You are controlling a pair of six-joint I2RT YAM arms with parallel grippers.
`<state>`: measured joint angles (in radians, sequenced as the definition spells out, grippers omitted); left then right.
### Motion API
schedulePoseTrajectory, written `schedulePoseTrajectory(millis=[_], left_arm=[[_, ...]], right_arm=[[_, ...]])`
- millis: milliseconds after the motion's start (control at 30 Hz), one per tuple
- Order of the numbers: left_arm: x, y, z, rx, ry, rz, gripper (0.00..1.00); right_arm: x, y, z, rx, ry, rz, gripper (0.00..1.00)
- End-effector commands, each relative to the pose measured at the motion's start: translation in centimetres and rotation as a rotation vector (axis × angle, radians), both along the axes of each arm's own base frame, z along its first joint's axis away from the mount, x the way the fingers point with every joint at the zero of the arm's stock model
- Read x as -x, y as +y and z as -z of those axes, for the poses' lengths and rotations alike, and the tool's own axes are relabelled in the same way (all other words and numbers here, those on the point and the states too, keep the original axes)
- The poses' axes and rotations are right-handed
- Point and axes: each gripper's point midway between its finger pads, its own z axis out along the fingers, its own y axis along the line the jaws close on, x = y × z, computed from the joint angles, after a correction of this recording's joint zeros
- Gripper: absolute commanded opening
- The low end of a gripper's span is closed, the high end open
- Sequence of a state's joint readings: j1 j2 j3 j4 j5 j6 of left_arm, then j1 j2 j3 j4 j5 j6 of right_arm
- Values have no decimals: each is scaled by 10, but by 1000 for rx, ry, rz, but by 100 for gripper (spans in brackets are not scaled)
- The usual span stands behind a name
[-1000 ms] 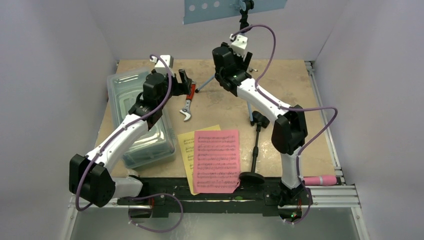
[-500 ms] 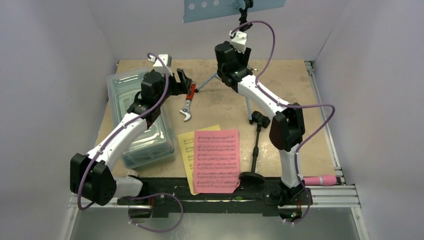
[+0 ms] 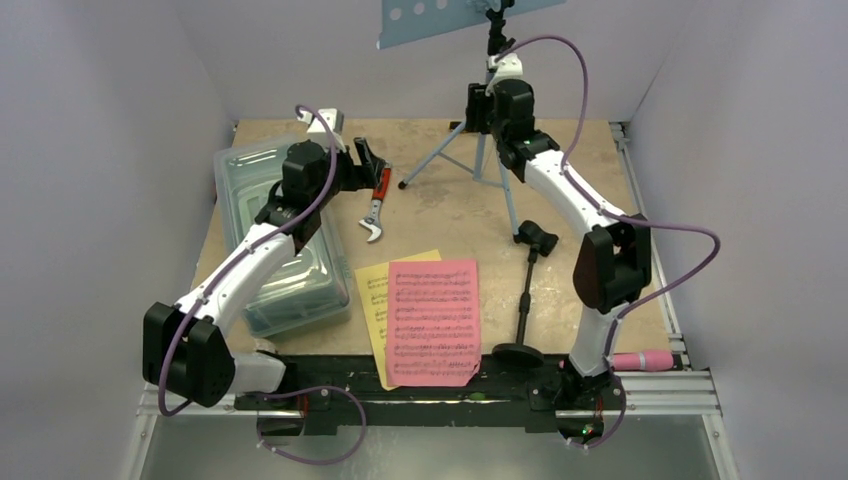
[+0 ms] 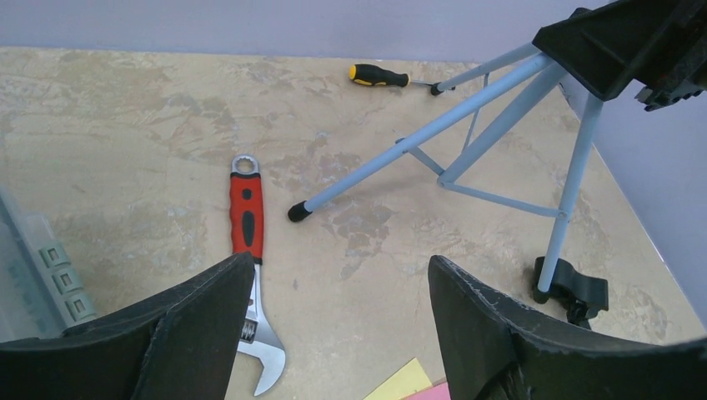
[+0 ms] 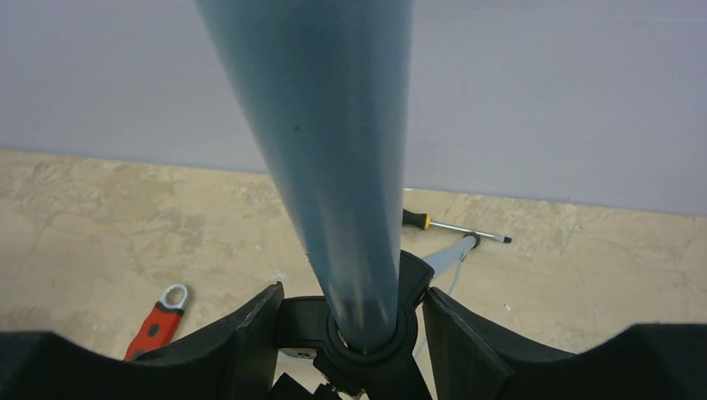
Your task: Set up the instrument practice props
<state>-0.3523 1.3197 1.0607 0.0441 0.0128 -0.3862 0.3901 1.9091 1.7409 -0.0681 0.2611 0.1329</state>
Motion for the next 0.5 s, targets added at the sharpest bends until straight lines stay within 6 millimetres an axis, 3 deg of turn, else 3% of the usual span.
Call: schedulePoseTrajectory(millis=[0,267,467], left_arm=[[-8,-4,-25,48,-56,12,75],[-7,-9,-23,65,-49,31,75],[-8,-10,-19,63,-40,36,75]], right_arm=[[17,27,-8,58,-77,-357,16],[64,41,-1,84,-143,-615,18],[52,51,-3,73,-189,-747,19]])
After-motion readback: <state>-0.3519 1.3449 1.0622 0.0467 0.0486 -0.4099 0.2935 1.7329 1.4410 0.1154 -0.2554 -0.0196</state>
